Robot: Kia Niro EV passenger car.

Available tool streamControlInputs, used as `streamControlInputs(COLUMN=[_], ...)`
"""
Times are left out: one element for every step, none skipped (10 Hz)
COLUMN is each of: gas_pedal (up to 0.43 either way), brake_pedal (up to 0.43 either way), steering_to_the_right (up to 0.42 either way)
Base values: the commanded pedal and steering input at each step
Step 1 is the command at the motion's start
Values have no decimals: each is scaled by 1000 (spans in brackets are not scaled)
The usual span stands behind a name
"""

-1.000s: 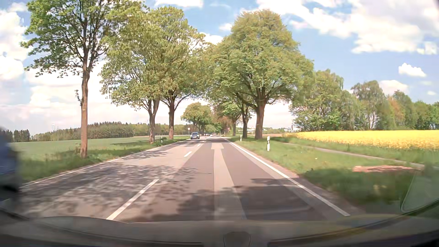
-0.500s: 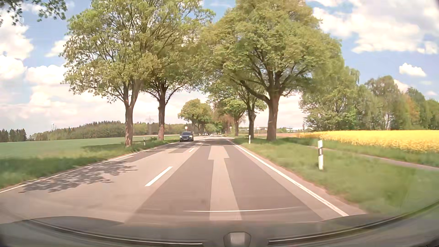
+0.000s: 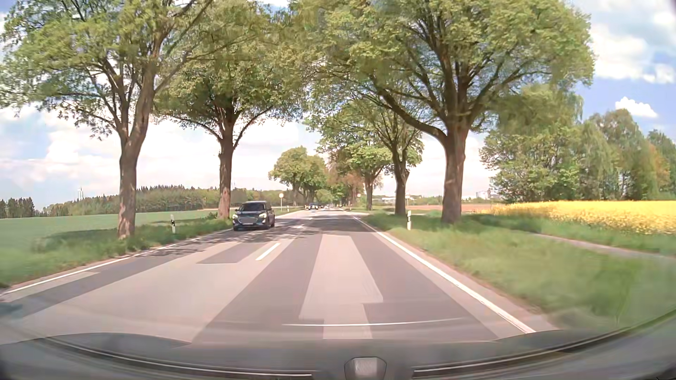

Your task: Follow the waypoints while adhering to traffic rules and regulations

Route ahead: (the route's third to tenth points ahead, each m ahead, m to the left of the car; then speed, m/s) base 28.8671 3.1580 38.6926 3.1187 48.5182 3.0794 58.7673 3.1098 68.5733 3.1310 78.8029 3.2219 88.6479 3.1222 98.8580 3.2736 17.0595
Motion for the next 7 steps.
streamControlInputs(gas_pedal=[0,0,0,0,0,0,0], brake_pedal=[0,0,0,0,0,0,0], steering_to_the_right=[-5,-5,-5,-5,-5,-5,-5])
